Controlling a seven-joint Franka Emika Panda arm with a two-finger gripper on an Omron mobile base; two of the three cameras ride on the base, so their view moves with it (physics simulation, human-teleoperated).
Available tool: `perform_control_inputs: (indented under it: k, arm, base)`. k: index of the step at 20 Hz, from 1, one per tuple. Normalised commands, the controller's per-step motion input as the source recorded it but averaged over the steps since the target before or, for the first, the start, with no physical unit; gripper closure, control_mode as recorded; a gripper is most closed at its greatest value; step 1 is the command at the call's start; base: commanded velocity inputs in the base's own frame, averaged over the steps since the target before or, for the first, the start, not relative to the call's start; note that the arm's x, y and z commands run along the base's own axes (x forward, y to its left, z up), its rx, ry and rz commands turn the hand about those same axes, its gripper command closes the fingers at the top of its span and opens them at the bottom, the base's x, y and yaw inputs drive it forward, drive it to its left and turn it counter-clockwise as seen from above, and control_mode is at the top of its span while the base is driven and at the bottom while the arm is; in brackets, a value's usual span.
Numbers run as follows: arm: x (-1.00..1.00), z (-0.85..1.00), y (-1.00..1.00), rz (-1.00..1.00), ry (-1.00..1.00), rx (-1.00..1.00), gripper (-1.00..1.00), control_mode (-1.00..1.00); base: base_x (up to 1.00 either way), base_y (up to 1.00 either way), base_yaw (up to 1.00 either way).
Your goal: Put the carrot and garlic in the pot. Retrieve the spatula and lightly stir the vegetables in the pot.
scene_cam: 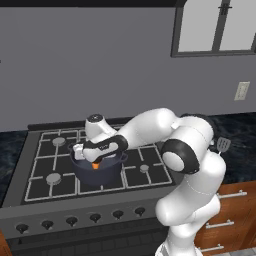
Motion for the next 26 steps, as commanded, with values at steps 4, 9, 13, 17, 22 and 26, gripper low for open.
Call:
perform_control_inputs:
  k: [4,9,13,17,22,26]
  arm:
    - [0.00,0.00,0.00,0.00,0.00,0.00,-1.00,-1.00]
    - [0.00,0.00,0.00,0.00,0.00,0.00,-1.00,-1.00]
    - [0.00,0.24,0.03,0.02,0.00,0.00,-1.00,-1.00]
    - [0.00,0.48,0.00,0.09,0.00,0.00,-1.00,-1.00]
    - [-0.14,0.75,0.00,0.09,0.00,0.00,-1.00,-1.00]
    - [-0.22,0.75,0.00,0.01,0.00,0.00,-1.00,-1.00]
  base:
    - [0.00,0.00,0.00]
    - [0.00,0.00,0.00]
    - [0.00,0.00,0.00]
    - [0.00,0.00,0.00]
    - [0.00,0.00,0.00]
    - [0.00,0.00,0.00]
